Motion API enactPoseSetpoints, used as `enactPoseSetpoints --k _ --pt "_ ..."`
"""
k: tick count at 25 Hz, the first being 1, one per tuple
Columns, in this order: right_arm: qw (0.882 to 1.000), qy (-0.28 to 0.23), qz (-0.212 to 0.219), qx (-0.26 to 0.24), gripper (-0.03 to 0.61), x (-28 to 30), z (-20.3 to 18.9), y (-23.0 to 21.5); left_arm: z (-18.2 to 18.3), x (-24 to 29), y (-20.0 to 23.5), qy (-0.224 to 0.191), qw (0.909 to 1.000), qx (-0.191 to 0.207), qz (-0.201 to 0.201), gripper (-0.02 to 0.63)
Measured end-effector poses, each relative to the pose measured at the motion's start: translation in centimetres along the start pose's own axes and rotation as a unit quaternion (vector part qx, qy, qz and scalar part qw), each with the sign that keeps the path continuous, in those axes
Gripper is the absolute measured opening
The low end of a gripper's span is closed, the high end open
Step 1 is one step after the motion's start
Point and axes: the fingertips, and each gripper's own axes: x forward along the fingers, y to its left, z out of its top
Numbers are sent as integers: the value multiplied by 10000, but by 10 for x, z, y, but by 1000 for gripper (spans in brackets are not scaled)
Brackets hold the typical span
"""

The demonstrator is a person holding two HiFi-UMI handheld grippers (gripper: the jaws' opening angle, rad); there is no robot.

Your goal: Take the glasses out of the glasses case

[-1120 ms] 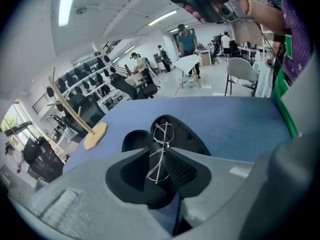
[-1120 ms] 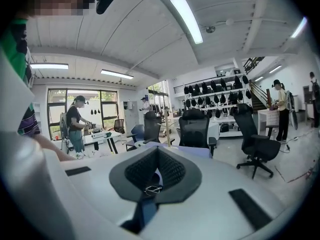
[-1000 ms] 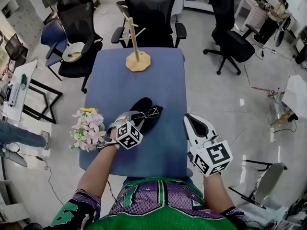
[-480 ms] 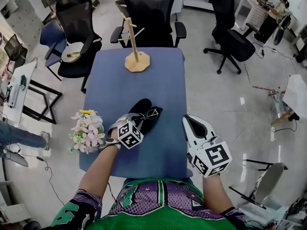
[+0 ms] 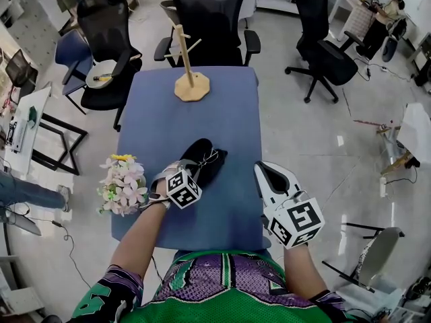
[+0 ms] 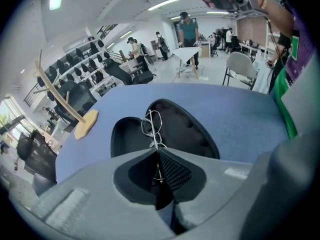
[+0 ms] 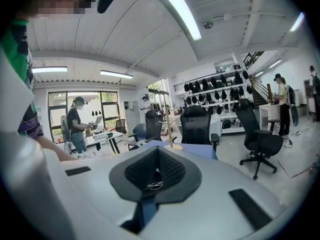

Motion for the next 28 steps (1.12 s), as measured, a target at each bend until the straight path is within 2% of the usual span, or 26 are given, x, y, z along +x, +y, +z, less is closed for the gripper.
enactPoseSetpoints --k 7,19,23,28 --pt "10000 -23 47 -18 1 -1 1 6 4 -8 3 -95 9998 -64 159 23" --pt "9998 -162 32 -75 2 -13 11 25 23 -46 7 -593 9963 -447 439 22" --pt "9994 -317 -91 -145 2 -19 23 31 28 -64 11 -822 9933 -544 609 23" --pt "9979 -517 -347 -176 2 -33 43 43 33 -93 11 -1121 9893 -707 607 23"
